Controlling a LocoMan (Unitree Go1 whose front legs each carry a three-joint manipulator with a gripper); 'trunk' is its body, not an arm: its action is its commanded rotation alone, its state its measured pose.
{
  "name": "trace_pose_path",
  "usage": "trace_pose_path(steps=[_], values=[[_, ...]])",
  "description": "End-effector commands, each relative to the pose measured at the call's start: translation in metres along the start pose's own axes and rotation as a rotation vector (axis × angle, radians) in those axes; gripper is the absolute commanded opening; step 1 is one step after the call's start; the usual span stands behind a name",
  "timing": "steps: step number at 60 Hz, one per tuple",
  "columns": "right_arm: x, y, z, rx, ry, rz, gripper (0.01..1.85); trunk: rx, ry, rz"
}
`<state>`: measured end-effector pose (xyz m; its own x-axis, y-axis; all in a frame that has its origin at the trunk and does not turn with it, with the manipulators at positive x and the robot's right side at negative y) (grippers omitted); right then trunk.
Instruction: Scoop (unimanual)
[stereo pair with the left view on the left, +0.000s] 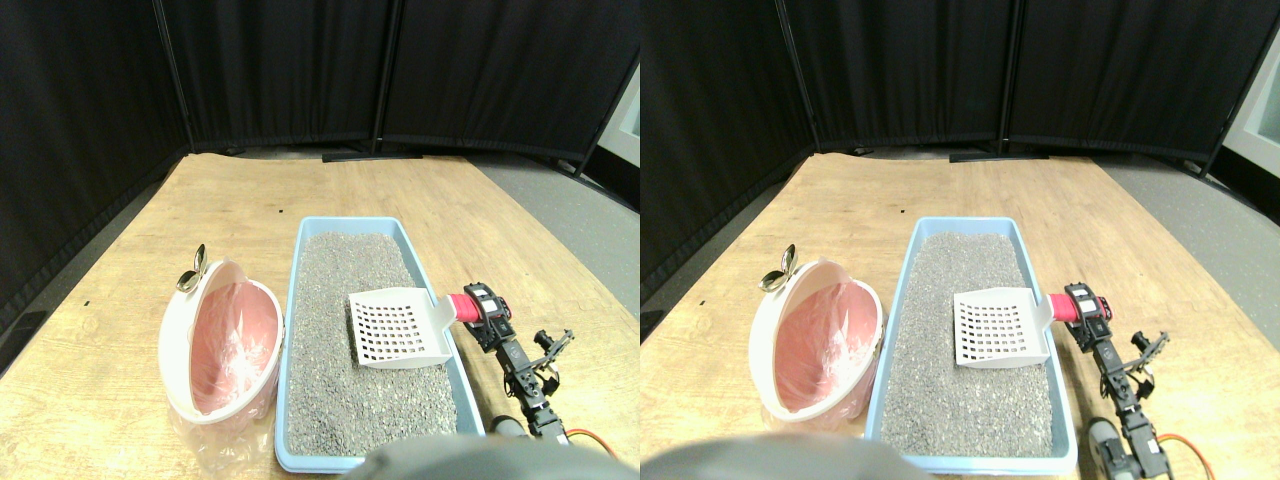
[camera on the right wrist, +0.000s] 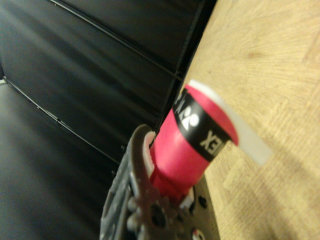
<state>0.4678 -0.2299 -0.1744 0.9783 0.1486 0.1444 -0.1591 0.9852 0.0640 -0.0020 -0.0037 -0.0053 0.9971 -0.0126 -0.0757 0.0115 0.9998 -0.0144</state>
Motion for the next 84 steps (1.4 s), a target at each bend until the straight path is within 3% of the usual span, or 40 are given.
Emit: trace_pose_path(steps=[1, 11, 32, 46, 65, 79, 80, 81, 84], values=[[0.000, 0.001, 0.030, -0.063, -0.107, 0.028, 0.06, -0.027, 0.004, 0.007], [0.007, 0.000, 0.052, -0.133, -0.140, 0.047, 0.06, -0.044, 0.004, 0.023], [0.037, -0.002, 0.079, -0.274, -0.171, 0.182, 0.06, -0.095, 0.009, 0.074], [0.057, 0.004, 0.098, -0.401, -0.195, 0.246, 0.06, -0.130, 0.023, 0.109], [0.070, 0.011, 0.102, -0.457, -0.170, 0.314, 0.06, -0.163, 0.035, 0.148], [0.074, 0.013, 0.100, -0.535, -0.157, 0.300, 0.31, -0.188, 0.044, 0.178], [0.074, 0.013, 0.100, -0.535, -0.157, 0.300, 0.31, -0.189, 0.045, 0.180], [0.074, 0.015, 0.101, -0.550, -0.156, 0.289, 0.07, -0.191, 0.046, 0.181], [0.074, 0.017, 0.102, -0.583, -0.164, 0.289, 0.08, -0.194, 0.047, 0.184]])
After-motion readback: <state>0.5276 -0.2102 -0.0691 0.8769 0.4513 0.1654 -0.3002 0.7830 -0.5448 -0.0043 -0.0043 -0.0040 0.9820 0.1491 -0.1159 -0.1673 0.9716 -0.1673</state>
